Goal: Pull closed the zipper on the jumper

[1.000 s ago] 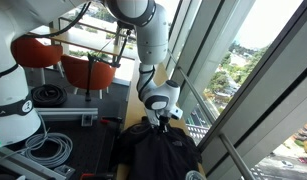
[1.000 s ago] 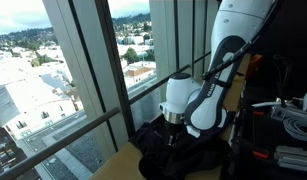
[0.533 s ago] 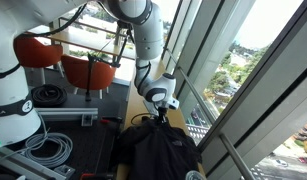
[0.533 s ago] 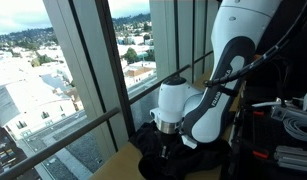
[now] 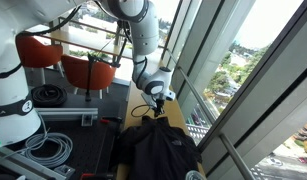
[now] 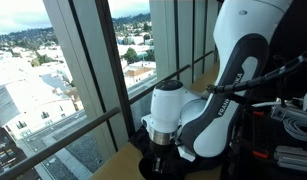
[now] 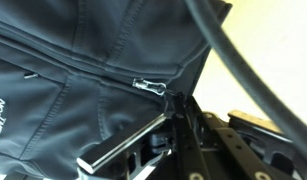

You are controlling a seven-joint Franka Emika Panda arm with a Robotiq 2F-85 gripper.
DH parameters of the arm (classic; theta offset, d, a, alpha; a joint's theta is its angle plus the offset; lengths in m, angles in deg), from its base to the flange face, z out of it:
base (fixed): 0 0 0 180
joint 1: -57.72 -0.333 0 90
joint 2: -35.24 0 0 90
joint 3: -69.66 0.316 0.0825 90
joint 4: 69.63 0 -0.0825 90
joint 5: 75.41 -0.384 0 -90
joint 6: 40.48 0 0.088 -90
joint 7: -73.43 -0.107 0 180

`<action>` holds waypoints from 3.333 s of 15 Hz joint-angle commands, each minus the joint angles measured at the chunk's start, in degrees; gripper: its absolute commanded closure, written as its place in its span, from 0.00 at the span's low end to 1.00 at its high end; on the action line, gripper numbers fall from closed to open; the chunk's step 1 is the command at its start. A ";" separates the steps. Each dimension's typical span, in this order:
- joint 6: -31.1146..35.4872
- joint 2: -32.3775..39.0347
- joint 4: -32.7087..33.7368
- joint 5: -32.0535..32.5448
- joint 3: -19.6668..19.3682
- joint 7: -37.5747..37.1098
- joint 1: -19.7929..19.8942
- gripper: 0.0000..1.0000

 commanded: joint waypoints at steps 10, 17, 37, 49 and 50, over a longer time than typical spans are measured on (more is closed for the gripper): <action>-1.26 -0.94 0.14 3.04 -0.61 -4.65 -3.89 0.45; 3.83 -8.49 -12.62 2.49 0.28 -3.64 -1.09 0.00; -2.94 -43.12 -44.22 -10.22 32.93 19.84 51.99 0.00; -17.73 -54.43 -38.14 -6.93 11.25 21.71 34.03 0.00; -18.00 -54.54 -37.86 -6.76 10.48 21.95 33.51 0.00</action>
